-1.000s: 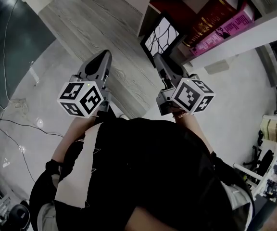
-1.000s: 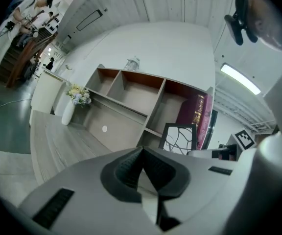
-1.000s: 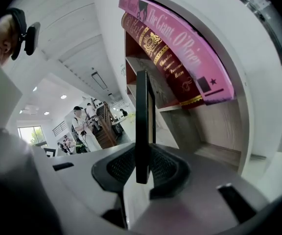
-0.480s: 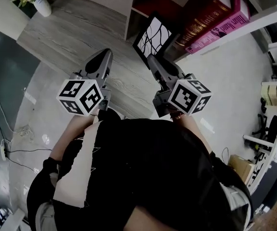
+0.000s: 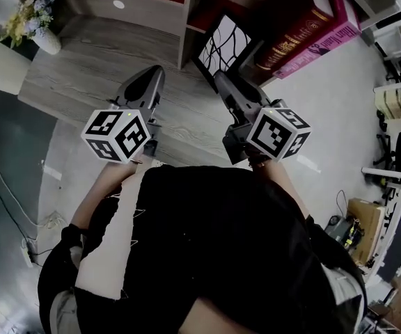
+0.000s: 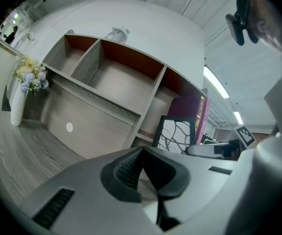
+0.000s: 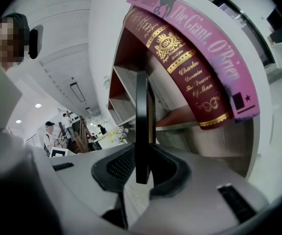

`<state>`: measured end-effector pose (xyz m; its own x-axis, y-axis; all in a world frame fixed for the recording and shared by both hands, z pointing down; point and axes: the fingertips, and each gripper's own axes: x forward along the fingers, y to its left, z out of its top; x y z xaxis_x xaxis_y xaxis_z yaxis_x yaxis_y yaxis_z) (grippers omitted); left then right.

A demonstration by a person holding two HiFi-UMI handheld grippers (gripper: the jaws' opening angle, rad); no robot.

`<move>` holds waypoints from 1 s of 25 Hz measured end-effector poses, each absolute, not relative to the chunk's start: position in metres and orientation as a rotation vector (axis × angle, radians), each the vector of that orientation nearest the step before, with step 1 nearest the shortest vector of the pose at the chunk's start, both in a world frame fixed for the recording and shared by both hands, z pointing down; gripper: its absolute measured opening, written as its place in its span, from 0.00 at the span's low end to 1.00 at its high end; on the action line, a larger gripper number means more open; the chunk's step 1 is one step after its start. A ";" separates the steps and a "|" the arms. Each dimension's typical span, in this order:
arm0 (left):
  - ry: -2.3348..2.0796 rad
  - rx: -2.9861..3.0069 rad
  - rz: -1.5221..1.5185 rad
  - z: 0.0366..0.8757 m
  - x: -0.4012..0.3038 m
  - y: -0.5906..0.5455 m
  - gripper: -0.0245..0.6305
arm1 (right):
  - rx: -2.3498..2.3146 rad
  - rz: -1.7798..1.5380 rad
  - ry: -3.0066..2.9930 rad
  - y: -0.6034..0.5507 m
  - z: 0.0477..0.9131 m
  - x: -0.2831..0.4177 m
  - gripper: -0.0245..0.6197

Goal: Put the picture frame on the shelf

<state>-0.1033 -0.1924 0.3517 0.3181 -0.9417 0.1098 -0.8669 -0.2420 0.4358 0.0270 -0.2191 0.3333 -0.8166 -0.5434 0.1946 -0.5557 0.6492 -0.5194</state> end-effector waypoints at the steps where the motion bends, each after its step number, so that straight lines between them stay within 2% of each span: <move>1: -1.587 2.184 -0.241 0.351 -0.105 -0.195 0.06 | 0.962 0.916 -2.834 -0.221 0.332 0.025 0.16; 13: -1.487 2.225 -0.245 0.355 -0.126 -0.205 0.06 | 0.954 1.154 -2.810 -0.238 0.319 -0.009 0.16; 25: -1.469 2.211 -0.291 0.359 -0.140 -0.198 0.06 | 0.998 1.064 -2.759 -0.244 0.314 -0.017 0.16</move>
